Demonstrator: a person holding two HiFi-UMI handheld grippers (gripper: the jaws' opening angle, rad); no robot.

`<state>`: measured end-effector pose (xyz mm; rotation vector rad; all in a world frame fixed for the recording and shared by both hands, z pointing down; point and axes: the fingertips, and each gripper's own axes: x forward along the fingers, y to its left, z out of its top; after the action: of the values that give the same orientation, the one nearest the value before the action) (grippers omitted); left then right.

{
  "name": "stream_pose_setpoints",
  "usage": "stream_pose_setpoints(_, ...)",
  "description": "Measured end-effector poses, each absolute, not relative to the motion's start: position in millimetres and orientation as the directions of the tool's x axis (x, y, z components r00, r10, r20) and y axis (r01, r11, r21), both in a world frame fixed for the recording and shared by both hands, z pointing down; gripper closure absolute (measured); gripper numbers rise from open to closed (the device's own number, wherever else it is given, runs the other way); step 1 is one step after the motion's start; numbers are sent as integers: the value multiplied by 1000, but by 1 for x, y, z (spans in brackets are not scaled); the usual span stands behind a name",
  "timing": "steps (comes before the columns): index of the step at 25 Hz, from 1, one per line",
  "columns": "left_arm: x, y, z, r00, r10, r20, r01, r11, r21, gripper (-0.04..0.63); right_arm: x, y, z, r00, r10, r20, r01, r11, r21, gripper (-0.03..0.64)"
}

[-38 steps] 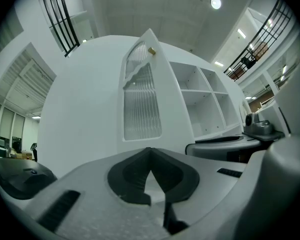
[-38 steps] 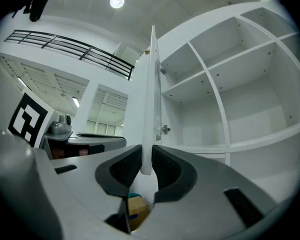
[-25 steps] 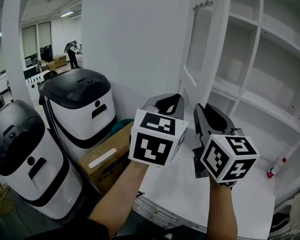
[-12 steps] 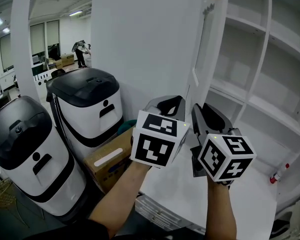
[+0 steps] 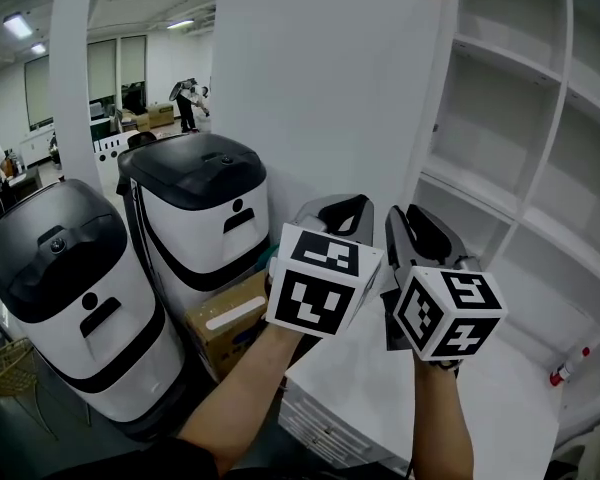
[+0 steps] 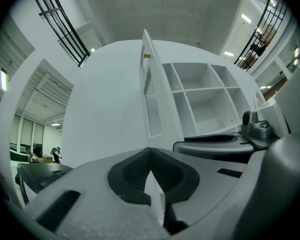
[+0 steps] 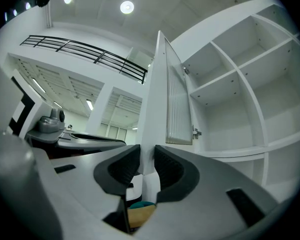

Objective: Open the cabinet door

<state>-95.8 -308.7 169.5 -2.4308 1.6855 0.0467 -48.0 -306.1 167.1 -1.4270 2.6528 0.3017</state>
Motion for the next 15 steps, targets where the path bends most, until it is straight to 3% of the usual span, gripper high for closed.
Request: stream_pose_setpoints(15,-155,-312,178,267,-956,-120,-960,-252,-123,584,-109,-325,168,-600,-773,-206,-800,577,163,511)
